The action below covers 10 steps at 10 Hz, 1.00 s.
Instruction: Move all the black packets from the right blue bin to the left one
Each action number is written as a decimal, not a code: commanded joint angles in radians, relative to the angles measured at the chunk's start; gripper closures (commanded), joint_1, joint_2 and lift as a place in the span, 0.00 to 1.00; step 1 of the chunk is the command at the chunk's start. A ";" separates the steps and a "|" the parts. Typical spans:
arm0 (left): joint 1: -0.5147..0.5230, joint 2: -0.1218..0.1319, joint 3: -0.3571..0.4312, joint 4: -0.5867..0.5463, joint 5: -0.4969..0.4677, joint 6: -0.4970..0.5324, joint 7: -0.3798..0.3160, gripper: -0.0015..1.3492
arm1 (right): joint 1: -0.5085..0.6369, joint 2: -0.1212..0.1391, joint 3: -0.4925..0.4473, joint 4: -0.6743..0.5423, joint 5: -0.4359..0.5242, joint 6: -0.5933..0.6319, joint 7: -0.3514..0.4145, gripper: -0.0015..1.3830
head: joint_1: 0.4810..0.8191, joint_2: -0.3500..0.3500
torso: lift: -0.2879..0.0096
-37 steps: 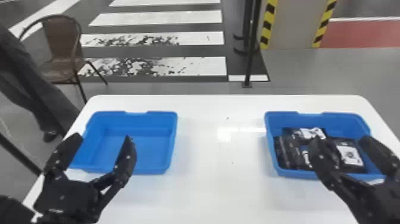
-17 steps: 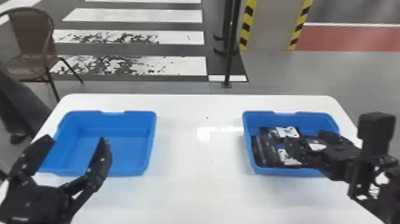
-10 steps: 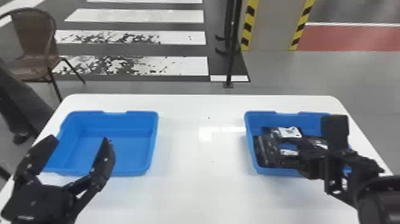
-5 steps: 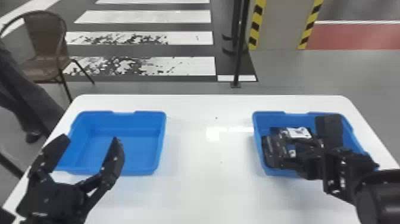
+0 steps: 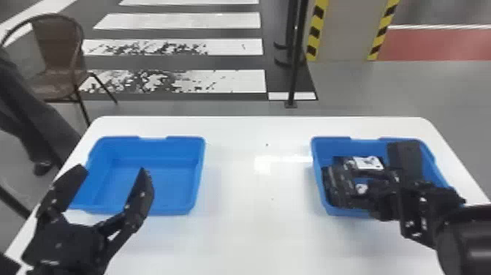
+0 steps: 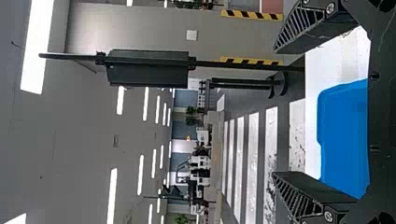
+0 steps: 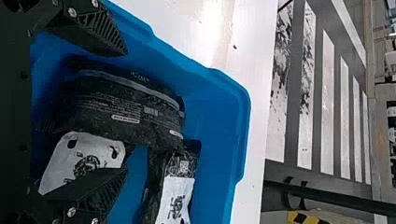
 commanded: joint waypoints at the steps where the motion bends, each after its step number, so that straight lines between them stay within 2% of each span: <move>1: -0.002 0.000 0.000 0.003 0.000 -0.004 -0.002 0.08 | -0.024 -0.003 0.013 0.027 0.006 0.001 -0.002 0.13 | 0.63 0.53 | 0.50; 3: -0.005 0.000 0.000 0.005 0.000 -0.007 -0.003 0.08 | -0.046 -0.004 0.037 0.059 0.004 0.036 -0.001 0.22 | 0.63 0.53 | 0.50; 5: -0.007 -0.001 0.000 0.010 0.002 -0.014 -0.003 0.08 | -0.051 -0.007 0.053 0.071 -0.010 0.068 -0.001 0.59 | 0.63 0.54 | 0.50; 6: -0.007 -0.001 0.002 0.013 0.006 -0.014 -0.005 0.08 | -0.041 -0.007 0.053 0.056 -0.016 0.065 -0.002 0.73 | 0.63 0.55 | 0.50; 7: -0.007 -0.001 0.004 0.013 0.006 -0.017 -0.005 0.08 | -0.031 -0.007 0.053 0.034 -0.016 0.058 -0.008 0.76 | 0.63 0.56 | 0.50; 10: -0.007 -0.003 0.004 0.022 0.008 -0.026 -0.011 0.08 | 0.040 0.003 0.021 -0.079 -0.030 -0.013 -0.042 0.76 | 0.63 0.57 | 0.50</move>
